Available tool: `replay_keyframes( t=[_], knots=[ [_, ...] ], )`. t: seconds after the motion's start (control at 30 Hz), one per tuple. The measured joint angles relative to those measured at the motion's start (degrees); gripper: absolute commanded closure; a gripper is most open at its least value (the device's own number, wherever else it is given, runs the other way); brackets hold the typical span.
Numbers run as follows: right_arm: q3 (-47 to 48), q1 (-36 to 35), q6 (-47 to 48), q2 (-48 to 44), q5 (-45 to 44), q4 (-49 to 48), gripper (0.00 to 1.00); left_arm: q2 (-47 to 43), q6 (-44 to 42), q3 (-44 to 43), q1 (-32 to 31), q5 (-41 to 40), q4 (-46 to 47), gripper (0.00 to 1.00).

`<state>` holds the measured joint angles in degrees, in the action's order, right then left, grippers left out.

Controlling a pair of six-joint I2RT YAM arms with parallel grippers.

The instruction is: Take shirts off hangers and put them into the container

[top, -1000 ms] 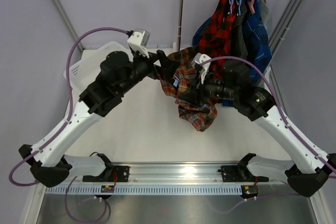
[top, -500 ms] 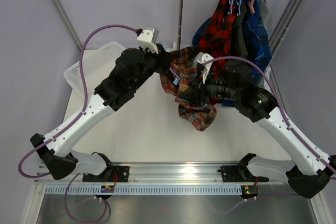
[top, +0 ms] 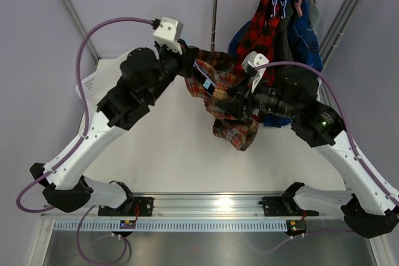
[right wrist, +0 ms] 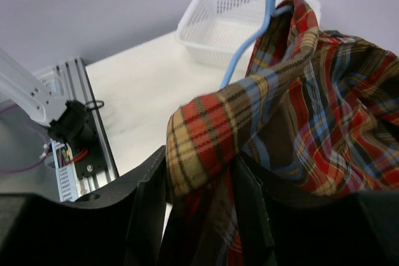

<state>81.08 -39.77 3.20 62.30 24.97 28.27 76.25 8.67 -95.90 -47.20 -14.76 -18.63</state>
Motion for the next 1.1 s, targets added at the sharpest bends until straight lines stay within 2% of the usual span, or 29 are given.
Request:
replay_keyframes(
  t=[0.17,0.33,0.5,0.6,0.8,0.93,1.1],
  knots=[
    [8.9,0.0,0.7,-0.1,-1.4,2.3,0.27,-0.1,-8.4,-9.1,1.2,-4.3,0.0,1.00],
    [13.5,0.0,1.0,0.0,-2.0,2.3,0.23,-1.9,-14.1,-12.3,1.4,-7.7,0.3,1.00],
    [10.9,0.0,0.0,0.4,-1.7,0.3,0.27,-5.3,-14.8,-6.4,1.4,-10.1,0.9,1.00],
    [8.5,-0.4,-0.6,2.0,-1.8,-0.7,0.33,-6.1,-14.1,-0.9,1.4,-11.6,0.9,1.00],
    [7.0,-4.0,-1.1,6.9,-3.5,-1.1,0.36,-2.1,-11.1,5.5,1.4,-13.3,-0.6,1.00],
    [7.0,-8.2,-1.4,9.5,-8.6,-1.6,0.37,0.8,-9.0,6.1,1.4,-13.8,-1.4,1.00],
    [6.8,-9.9,-3.6,12.0,-17.6,-2.5,0.45,1.4,-7.9,6.1,1.4,-14.3,-1.3,1.00]
  ],
)
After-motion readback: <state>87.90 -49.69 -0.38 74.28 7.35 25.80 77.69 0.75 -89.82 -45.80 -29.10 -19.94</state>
